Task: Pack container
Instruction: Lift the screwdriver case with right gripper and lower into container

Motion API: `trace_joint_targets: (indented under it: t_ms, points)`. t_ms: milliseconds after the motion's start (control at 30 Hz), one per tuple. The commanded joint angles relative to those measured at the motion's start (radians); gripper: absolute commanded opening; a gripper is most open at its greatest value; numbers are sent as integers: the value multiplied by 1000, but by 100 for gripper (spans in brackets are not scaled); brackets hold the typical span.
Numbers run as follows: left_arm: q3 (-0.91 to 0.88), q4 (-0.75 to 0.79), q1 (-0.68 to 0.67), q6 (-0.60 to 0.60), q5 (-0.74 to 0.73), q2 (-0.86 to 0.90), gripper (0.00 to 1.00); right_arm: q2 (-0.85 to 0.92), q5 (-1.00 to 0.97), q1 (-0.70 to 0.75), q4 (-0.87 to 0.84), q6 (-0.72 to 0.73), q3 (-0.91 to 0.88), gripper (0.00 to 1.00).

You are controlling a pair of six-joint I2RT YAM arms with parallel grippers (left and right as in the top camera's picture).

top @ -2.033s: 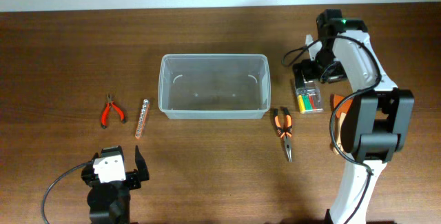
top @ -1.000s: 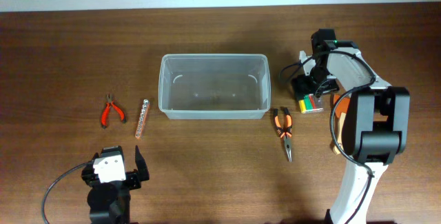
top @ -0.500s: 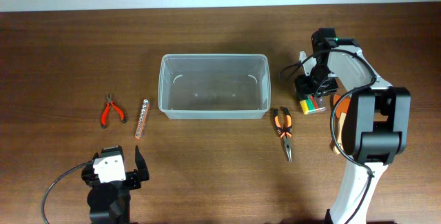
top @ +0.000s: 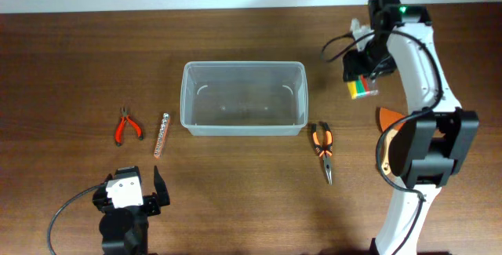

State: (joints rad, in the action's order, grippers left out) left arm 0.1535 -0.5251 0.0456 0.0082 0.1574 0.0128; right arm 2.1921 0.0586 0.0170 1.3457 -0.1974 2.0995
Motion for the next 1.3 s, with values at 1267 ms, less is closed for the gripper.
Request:
trace_joint_targets:
  t_ms: [1267]
  points:
    - [-8, 6, 5, 19, -3, -7, 99, -55, -17, -496, -243, 555, -245, 54]
